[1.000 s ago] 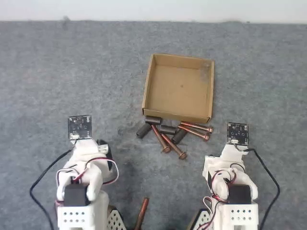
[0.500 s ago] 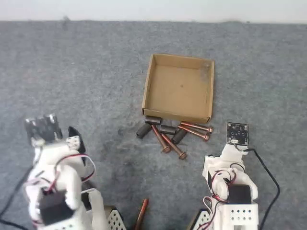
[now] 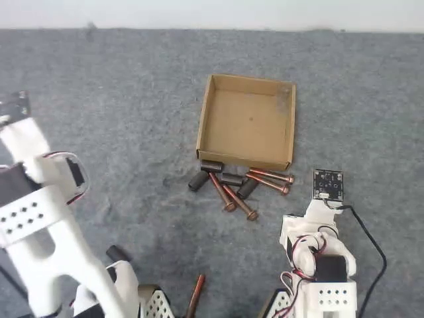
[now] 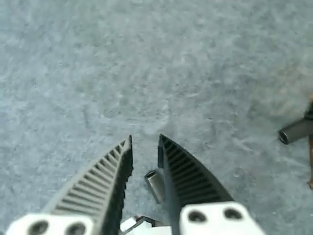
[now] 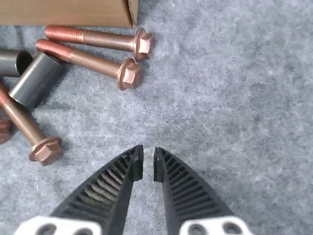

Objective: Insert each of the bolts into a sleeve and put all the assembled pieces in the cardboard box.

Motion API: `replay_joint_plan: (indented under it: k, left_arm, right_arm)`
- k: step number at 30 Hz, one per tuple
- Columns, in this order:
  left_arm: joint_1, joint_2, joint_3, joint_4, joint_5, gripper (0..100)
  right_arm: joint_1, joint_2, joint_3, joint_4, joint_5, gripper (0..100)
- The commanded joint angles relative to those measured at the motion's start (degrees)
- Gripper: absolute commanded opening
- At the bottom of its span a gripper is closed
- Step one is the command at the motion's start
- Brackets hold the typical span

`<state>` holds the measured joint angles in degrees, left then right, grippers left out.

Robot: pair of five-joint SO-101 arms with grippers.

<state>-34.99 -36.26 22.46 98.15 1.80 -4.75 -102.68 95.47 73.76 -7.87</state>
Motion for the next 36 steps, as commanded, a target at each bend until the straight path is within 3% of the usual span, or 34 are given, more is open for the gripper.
replay_joint_plan:
  k: [1,8,16,27,36]
  left_arm:
    - [-3.8,0.1,-2.9,-0.2,-0.3,9]
    - [-13.6,0.1,-2.9,-0.4,-0.7,9]
    - [-27.1,0.5,-1.6,-10.3,-5.0,9]
    - [-30.2,0.7,2.9,-24.7,-8.1,9]
    - [-27.7,1.2,2.5,-25.5,-3.8,9]
  right_arm:
    - [0.6,0.4,0.9,0.4,0.4,3.8]
    - [0.6,0.4,0.9,0.4,0.4,3.8]
    - [0.6,0.4,0.9,0.4,0.4,3.8]
    - [0.3,0.4,0.9,0.3,0.4,3.8]
    - [0.0,0.4,1.0,0.0,0.1,3.8]
